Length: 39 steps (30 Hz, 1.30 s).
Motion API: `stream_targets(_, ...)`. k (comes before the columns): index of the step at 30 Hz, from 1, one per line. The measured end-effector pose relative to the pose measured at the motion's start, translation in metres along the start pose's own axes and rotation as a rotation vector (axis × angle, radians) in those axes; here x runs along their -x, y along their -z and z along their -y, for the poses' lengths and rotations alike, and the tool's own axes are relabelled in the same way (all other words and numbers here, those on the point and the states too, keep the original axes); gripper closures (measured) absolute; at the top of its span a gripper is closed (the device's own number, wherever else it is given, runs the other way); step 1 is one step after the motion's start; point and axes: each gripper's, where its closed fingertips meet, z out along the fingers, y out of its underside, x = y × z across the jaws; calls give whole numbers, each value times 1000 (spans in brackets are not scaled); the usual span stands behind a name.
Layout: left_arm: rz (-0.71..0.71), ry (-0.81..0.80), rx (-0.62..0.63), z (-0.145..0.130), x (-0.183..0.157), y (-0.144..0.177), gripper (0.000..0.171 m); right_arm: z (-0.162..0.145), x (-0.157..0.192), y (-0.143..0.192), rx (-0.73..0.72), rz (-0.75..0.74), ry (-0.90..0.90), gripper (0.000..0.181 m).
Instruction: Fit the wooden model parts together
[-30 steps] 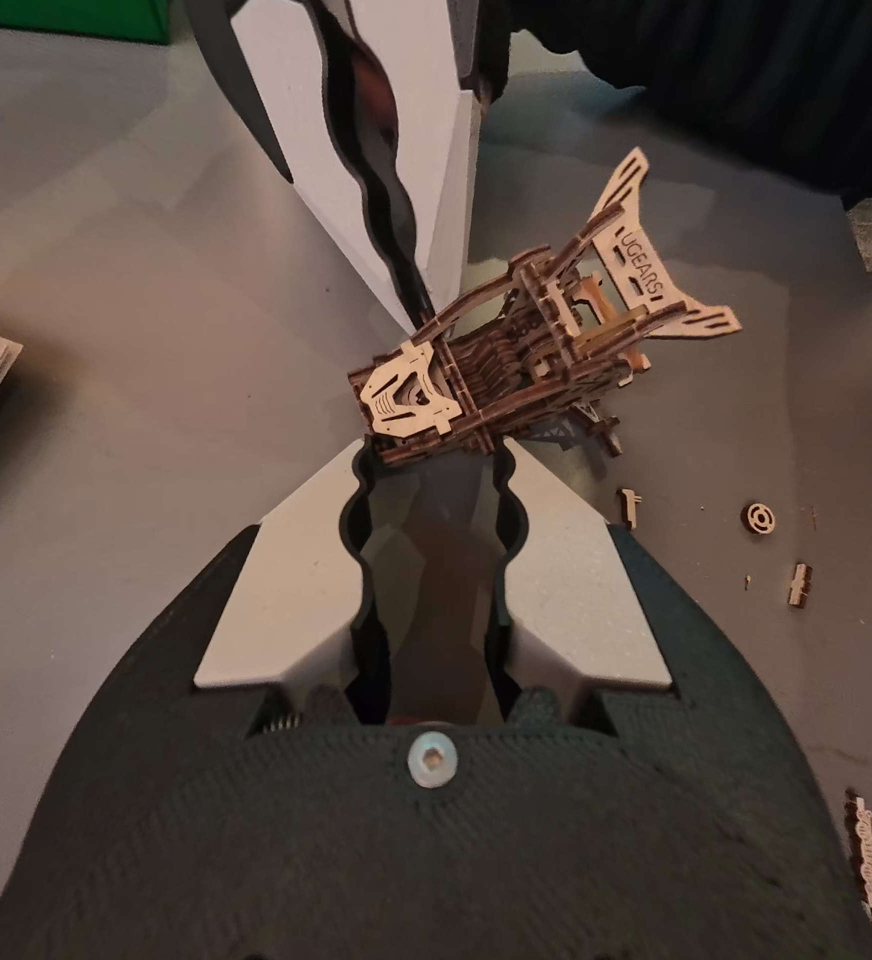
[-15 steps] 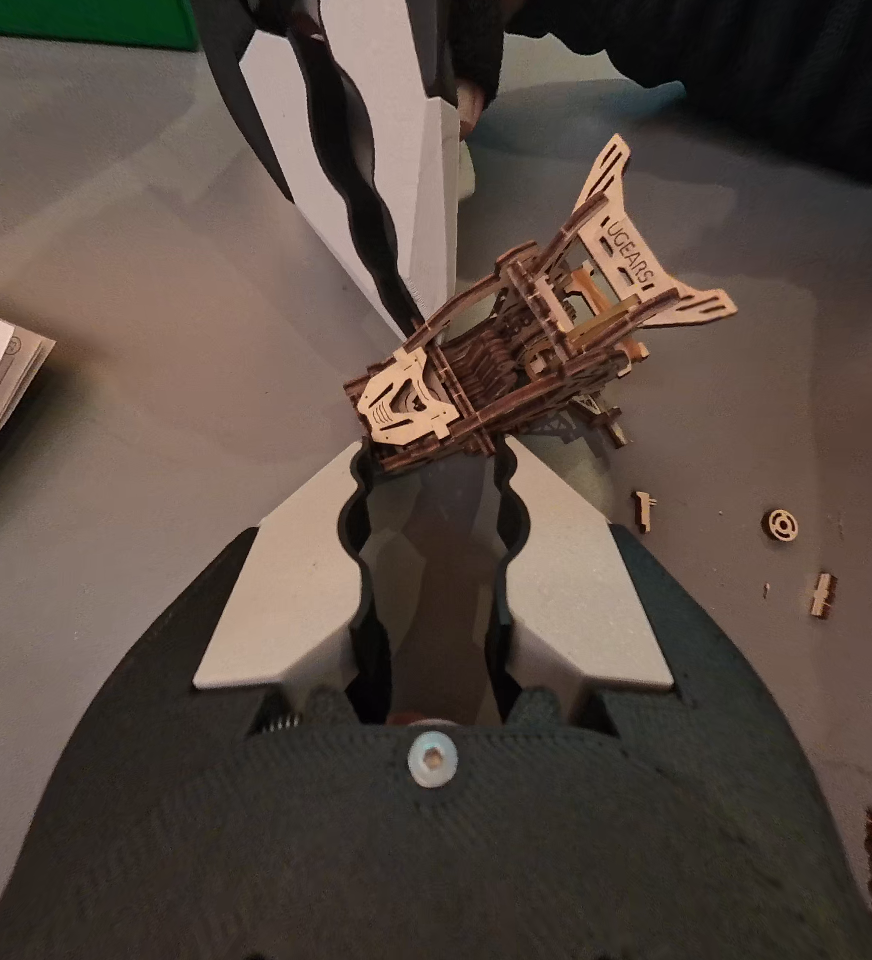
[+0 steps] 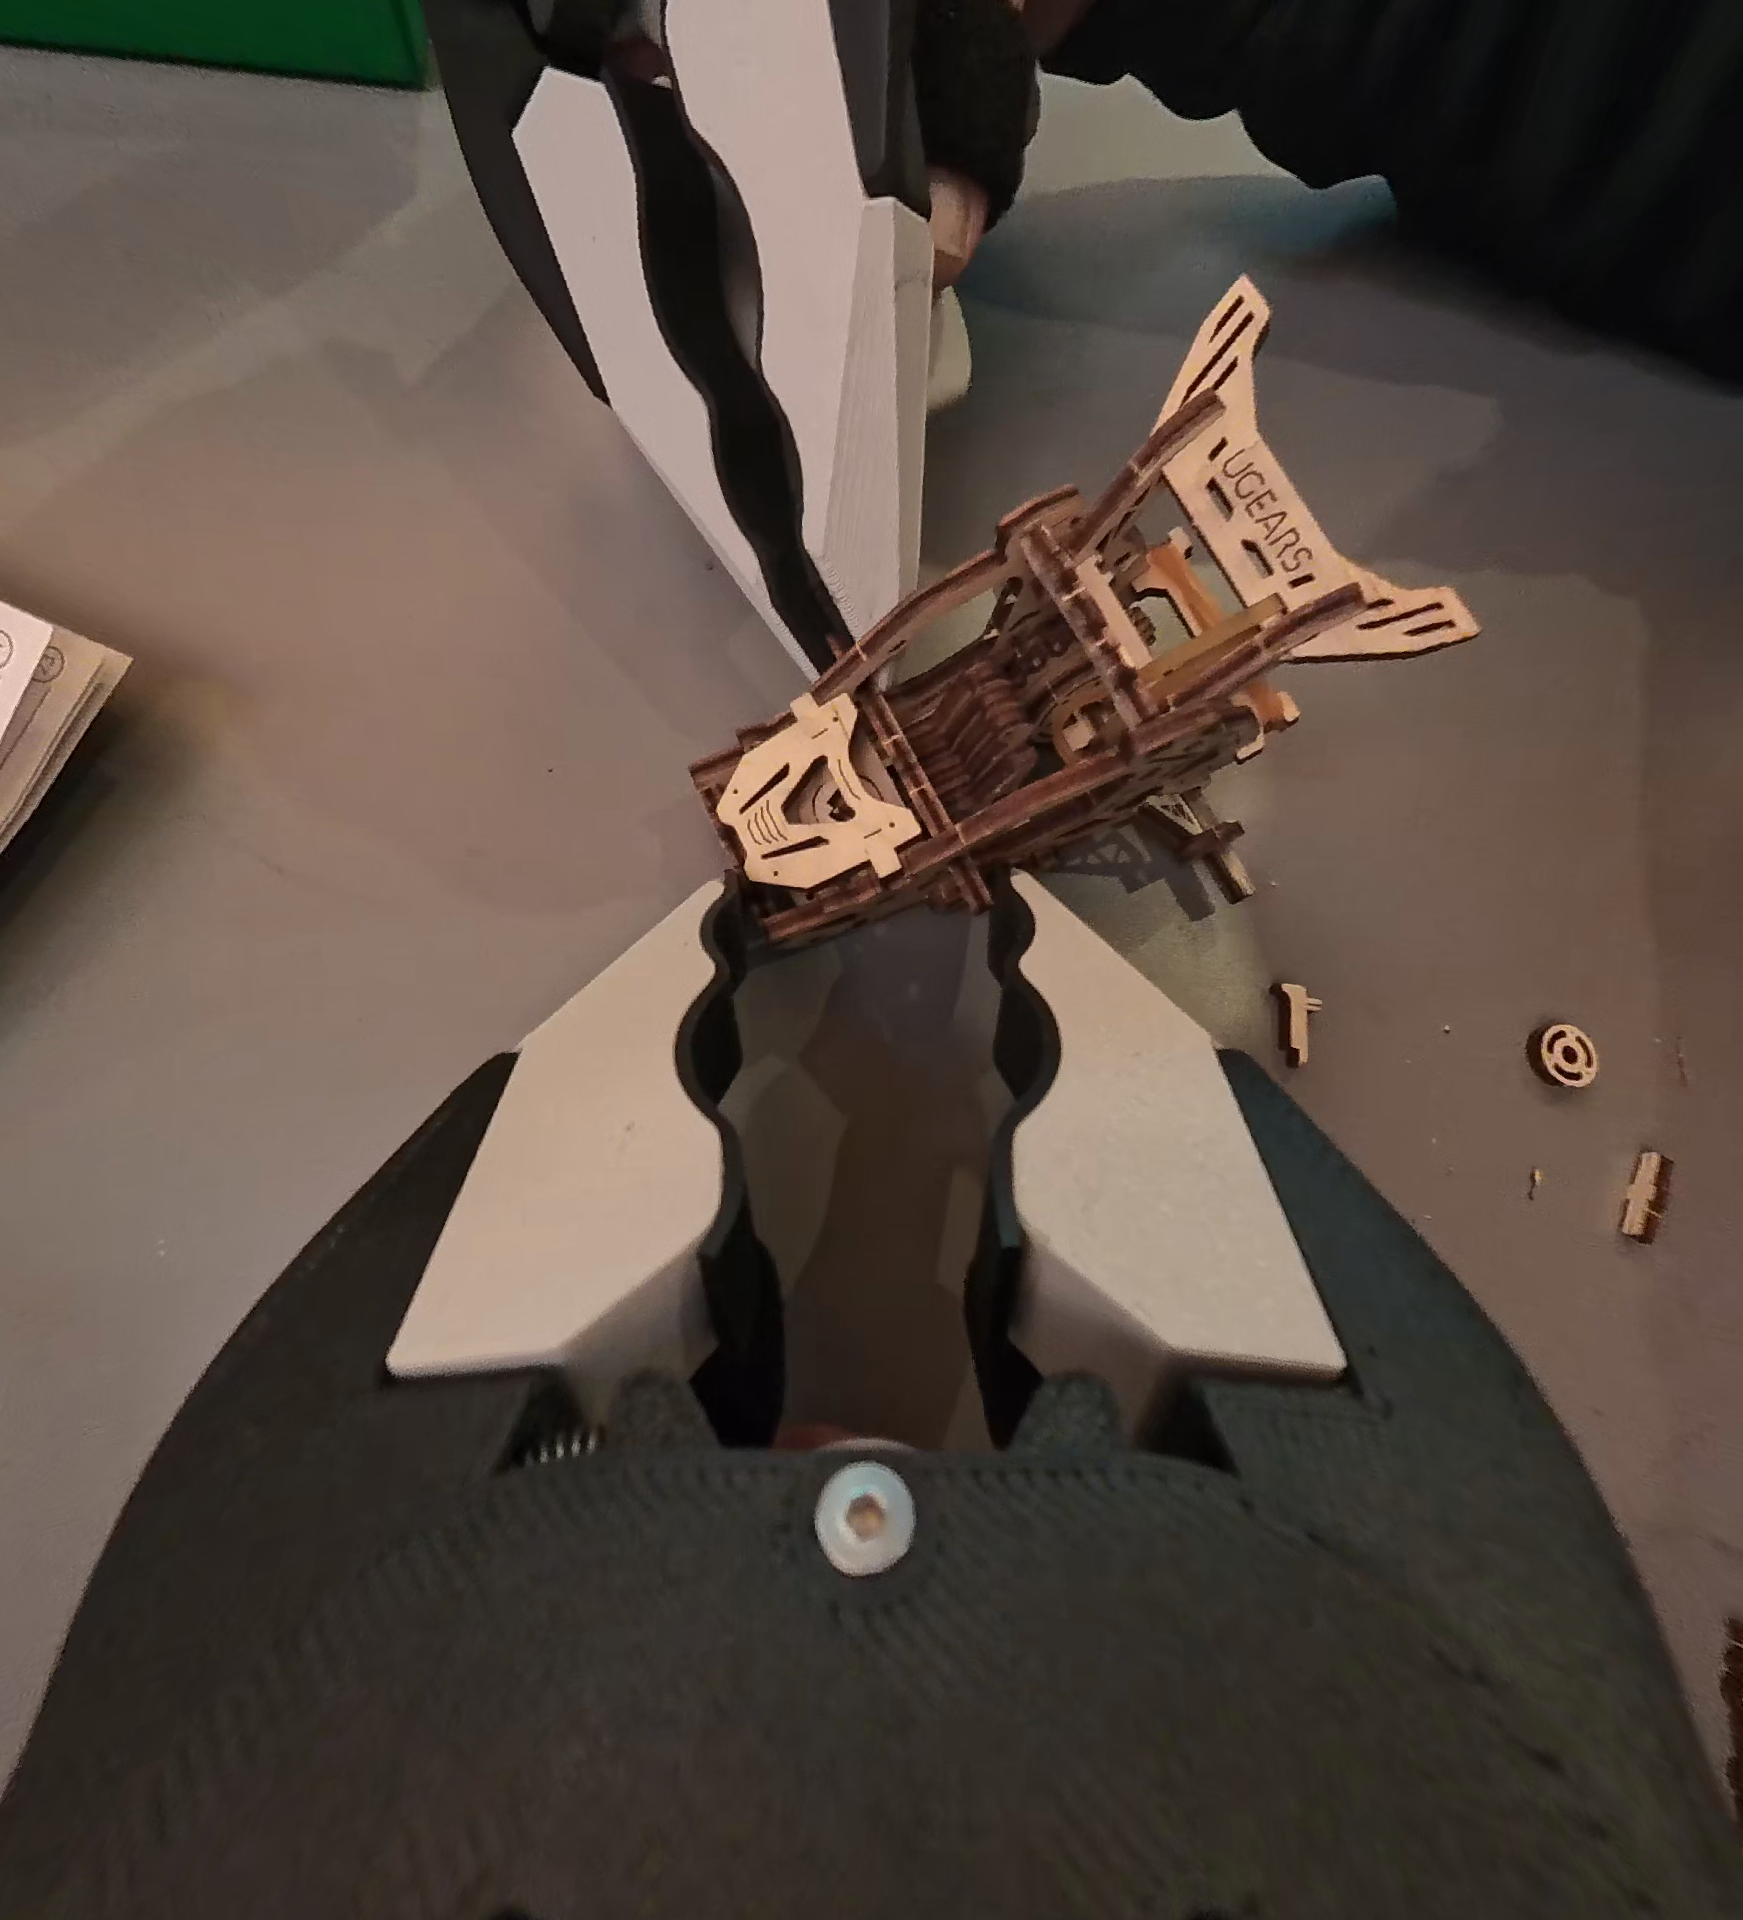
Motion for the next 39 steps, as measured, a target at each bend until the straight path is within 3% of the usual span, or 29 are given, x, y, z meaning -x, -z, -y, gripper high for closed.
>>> stream_targets(9, 17, -11, 3, 0, 1, 0, 128, 0, -1, -1, -1, -6, -11, 178)
stream_targets(22, 12, 19, -4, 0, 7, 0, 130, 7, 1, 6, -62, -48, 125, 179)
stream_targets(39, 43, 0, 1, 1, 8, 0, 128, 7, -7, 5, -52, -52, 6, 179)
